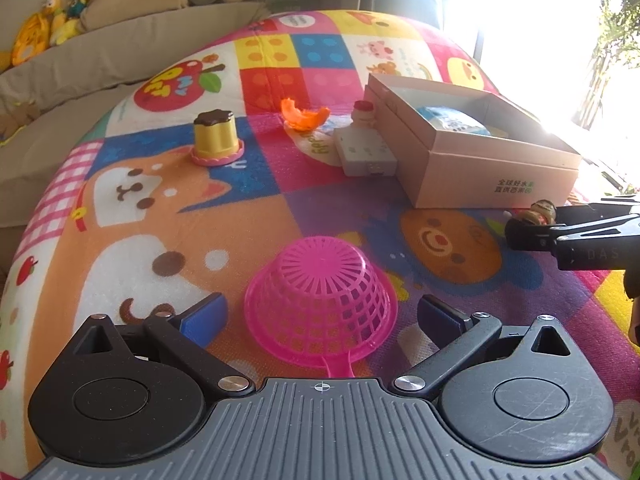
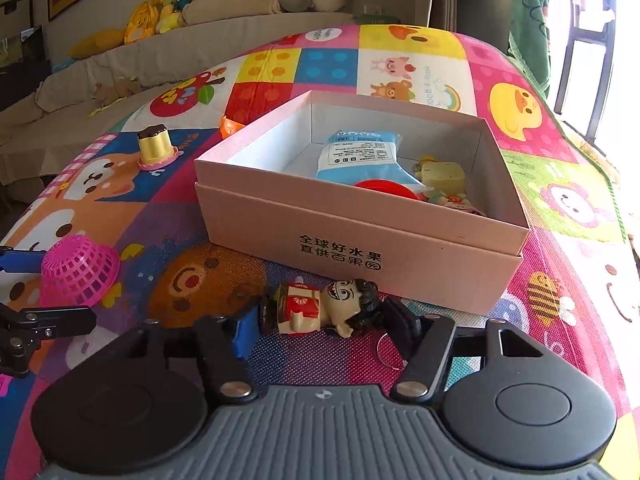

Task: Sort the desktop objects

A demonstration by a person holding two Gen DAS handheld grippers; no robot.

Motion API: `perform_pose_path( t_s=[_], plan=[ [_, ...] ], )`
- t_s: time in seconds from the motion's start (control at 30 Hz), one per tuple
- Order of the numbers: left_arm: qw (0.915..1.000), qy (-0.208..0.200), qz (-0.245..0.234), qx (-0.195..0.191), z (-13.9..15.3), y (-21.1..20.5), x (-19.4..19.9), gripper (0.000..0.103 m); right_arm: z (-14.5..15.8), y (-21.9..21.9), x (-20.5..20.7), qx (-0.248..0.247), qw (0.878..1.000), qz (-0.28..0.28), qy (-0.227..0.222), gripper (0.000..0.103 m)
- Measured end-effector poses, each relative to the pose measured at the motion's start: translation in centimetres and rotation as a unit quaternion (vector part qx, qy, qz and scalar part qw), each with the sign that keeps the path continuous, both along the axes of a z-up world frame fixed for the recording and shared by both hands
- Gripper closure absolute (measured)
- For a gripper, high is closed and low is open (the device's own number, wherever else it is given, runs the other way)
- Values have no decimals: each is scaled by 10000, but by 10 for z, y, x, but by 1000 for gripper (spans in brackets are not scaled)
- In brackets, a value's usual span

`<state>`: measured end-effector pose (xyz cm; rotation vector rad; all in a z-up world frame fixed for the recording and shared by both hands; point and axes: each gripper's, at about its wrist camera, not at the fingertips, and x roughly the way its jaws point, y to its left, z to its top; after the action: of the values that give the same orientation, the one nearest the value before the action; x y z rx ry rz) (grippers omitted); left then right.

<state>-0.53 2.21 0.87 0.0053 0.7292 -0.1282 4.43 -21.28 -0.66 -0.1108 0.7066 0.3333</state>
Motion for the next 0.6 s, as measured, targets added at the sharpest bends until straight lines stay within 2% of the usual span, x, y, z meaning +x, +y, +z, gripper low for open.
perform_pose_path(
  t_s=[0.1,0.2,0.43,0.53,0.6],
  plan=[
    [10000,9,48,54,0,-2,1,1,3,-5,-10,27,10000,-1,36,39],
    [9999,-25,114,103,3,-2,1,15,10,-13,-24,79,10000,38,24,39],
    [10000,-47,16,70,13,-5,-8,15,28,-26,-59,65,9999,136,-60,39],
    [9996,-258,-149,18,31,-12,-18,15,44,-30,-73,97,9994,196,-250,39],
    [9982,-503,-327,-96,54,-17,-24,16,60,-34,-80,155,9987,192,-440,39]
  ],
)
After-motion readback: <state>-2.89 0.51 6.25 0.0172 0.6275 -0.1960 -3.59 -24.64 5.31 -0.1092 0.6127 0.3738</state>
